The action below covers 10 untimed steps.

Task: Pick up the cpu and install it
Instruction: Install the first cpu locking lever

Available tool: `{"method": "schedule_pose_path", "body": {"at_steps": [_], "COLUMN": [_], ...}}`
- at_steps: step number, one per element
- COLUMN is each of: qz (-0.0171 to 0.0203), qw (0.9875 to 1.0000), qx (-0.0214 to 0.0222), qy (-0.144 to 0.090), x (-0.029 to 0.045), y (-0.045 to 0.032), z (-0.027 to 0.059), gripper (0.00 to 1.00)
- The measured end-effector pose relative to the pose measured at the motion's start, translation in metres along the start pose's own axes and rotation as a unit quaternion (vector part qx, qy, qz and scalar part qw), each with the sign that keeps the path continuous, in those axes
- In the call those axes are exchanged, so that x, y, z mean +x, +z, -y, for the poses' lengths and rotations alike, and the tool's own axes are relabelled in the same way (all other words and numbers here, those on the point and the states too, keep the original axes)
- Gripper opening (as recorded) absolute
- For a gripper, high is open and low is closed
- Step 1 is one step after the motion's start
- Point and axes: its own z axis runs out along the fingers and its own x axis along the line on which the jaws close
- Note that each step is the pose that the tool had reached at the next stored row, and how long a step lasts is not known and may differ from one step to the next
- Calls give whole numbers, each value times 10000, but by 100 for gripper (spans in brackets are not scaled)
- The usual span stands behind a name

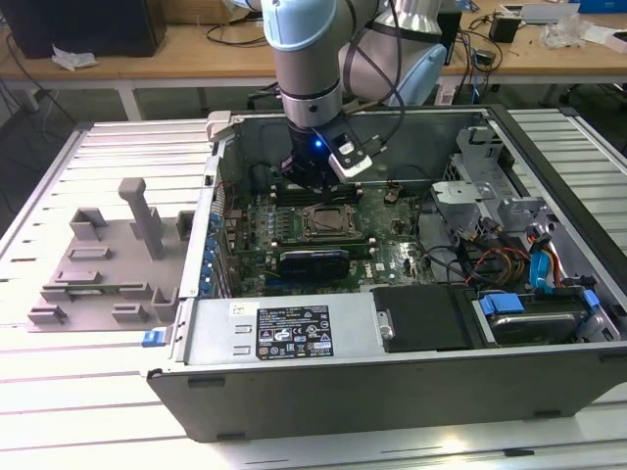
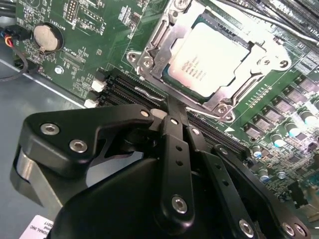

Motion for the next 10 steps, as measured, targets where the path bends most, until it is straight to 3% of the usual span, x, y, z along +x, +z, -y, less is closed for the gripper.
{"method": "schedule_pose_path", "body": {"at_steps": [2, 6, 10], "qz": [2, 55, 76], "qw": [10000, 9993, 9986], "qx": [0, 54, 77], "qy": [8, 376, 525], "x": [0, 1, 19], "y": [1, 4, 3], "z": [0, 0, -8], "gripper": [11, 11, 11]}}
